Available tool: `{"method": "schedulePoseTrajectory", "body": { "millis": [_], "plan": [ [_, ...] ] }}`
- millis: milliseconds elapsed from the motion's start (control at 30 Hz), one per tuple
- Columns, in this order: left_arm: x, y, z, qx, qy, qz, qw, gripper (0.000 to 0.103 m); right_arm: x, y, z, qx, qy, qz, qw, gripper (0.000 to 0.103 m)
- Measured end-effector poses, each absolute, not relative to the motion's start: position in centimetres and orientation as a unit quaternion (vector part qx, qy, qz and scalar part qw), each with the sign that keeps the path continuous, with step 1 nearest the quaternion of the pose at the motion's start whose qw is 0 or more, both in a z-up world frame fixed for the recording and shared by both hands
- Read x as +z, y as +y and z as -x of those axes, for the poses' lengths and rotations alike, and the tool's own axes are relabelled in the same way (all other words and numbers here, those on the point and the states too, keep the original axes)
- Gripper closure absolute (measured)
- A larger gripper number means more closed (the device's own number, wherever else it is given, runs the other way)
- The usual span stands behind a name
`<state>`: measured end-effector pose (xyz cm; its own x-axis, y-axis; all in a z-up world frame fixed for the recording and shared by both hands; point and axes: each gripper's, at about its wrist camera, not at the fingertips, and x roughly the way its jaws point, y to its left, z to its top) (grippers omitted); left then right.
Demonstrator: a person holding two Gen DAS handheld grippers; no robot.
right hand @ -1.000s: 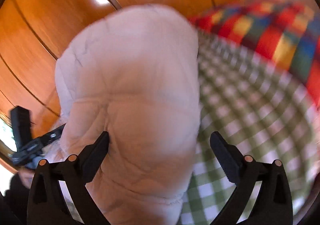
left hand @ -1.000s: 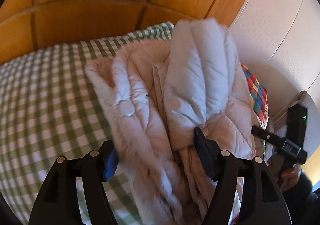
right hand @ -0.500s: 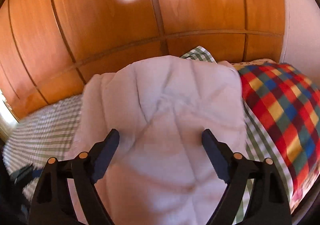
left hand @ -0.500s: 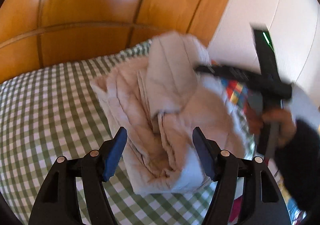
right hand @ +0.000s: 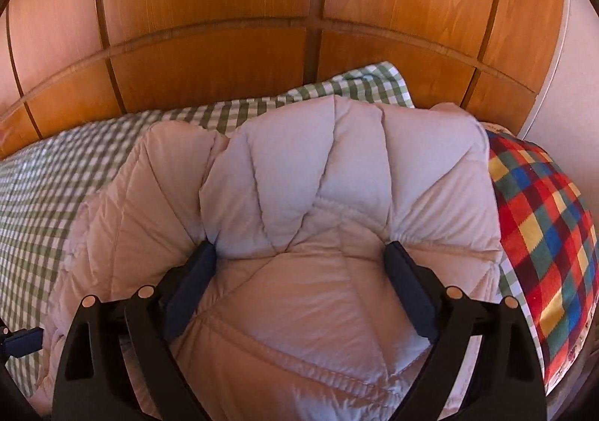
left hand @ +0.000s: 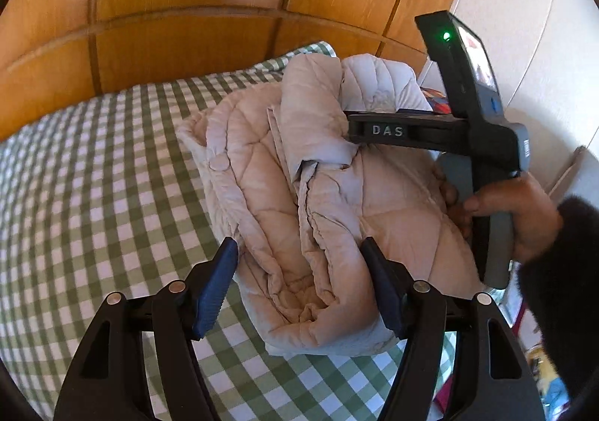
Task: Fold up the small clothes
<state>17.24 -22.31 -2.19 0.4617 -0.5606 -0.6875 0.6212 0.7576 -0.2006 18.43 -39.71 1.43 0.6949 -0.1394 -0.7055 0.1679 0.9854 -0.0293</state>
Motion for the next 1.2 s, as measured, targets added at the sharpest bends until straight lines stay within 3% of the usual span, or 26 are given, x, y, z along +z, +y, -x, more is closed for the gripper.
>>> {"method": "schedulePoseTrajectory", "body": {
  "millis": [533, 800, 900, 967, 1200],
  "plan": [
    [2.1, -20.2, -12.4, -0.317, 0.357, -0.039, 0.878, 0.035, 6.6, -38.5, -11.9, -0.109, 0.328, -0.044, 0.937, 0.008],
    [2.7, -18.3, -11.2, -0.310, 0.356, -0.032, 0.881, 0.035, 6.6, -39.4, -7.1, -0.129, 0.316, -0.086, 0.936, 0.007],
    [3.1, -17.6, -10.4, -0.299, 0.352, -0.028, 0.887, 0.025, 5.5, -39.6, -5.3, -0.161, 0.335, -0.113, 0.921, 0.006],
    [3.1, -17.0, -9.9, -0.286, 0.347, -0.023, 0.893, 0.024, 5.1, -39.1, -4.0, -0.191, 0.336, -0.116, 0.915, 0.006],
    [3.0, -13.7, -7.3, -0.237, 0.338, -0.010, 0.911, 0.008, 4.2, -36.0, 1.3, -0.262, 0.333, -0.121, 0.898, 0.002]
  ]
}}
